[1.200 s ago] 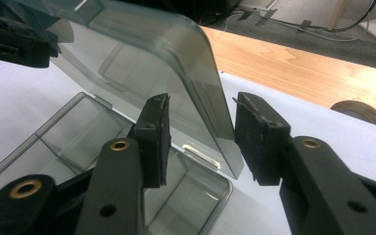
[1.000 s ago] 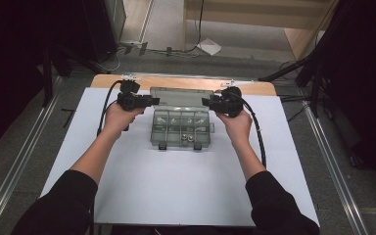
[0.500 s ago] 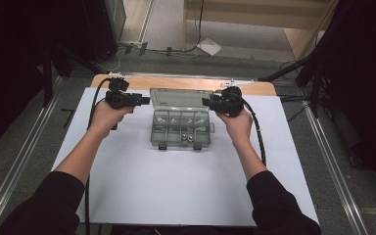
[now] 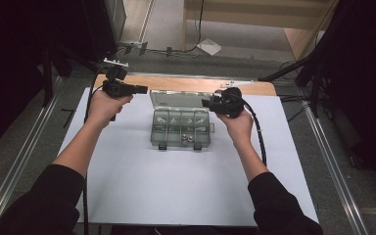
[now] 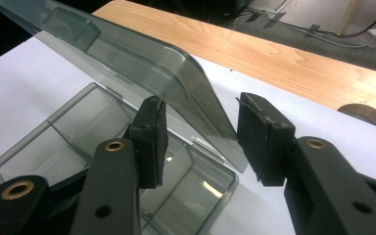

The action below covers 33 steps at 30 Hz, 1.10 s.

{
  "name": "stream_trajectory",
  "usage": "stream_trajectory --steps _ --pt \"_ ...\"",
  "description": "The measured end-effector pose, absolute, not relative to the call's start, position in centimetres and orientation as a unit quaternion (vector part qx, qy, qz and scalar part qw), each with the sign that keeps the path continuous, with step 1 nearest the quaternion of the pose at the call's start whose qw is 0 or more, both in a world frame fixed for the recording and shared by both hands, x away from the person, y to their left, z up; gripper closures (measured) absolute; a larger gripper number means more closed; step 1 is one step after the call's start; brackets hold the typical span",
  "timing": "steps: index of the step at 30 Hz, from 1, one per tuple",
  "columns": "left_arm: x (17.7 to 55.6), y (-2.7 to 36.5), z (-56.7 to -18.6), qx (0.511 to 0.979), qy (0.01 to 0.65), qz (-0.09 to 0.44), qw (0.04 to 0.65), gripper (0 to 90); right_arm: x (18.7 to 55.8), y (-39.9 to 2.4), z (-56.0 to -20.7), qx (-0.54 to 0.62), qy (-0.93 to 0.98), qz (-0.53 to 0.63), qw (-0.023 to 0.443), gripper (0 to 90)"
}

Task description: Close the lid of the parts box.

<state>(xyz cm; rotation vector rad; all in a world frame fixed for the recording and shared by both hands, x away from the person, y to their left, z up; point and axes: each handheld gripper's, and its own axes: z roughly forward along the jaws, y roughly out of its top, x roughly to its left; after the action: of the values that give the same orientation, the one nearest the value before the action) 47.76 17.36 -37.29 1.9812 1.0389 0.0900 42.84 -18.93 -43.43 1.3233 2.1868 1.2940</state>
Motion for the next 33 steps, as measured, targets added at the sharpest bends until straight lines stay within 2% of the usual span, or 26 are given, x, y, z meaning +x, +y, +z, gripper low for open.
stream_trajectory --steps 7,13,21,27,30,33 --pt "47.6 15.6 -37.1 0.813 0.394 0.030 0.428 89.9 42.7 -19.0 -43.5 0.456 0.756 0.449 0.134 52.5" --pt "47.4 15.3 -37.2 0.818 0.385 0.031 0.427 89.8 42.6 -19.2 -43.6 0.461 0.755 0.453 0.107 41.8" --pt "46.8 15.0 -37.6 0.823 0.375 0.033 0.426 89.7 41.4 -19.9 -43.6 0.458 0.765 0.439 0.110 38.9" --pt "46.3 15.3 -37.7 0.822 0.371 0.027 0.431 89.7 40.4 -20.8 -43.5 0.458 0.769 0.435 0.103 41.4" --pt "46.1 15.5 -37.8 0.822 0.369 0.026 0.433 89.7 40.0 -21.4 -43.4 0.464 0.768 0.431 0.097 45.6" --pt "45.8 15.7 -37.9 0.822 0.369 0.025 0.433 89.7 39.7 -22.3 -43.4 0.472 0.764 0.430 0.094 54.6"
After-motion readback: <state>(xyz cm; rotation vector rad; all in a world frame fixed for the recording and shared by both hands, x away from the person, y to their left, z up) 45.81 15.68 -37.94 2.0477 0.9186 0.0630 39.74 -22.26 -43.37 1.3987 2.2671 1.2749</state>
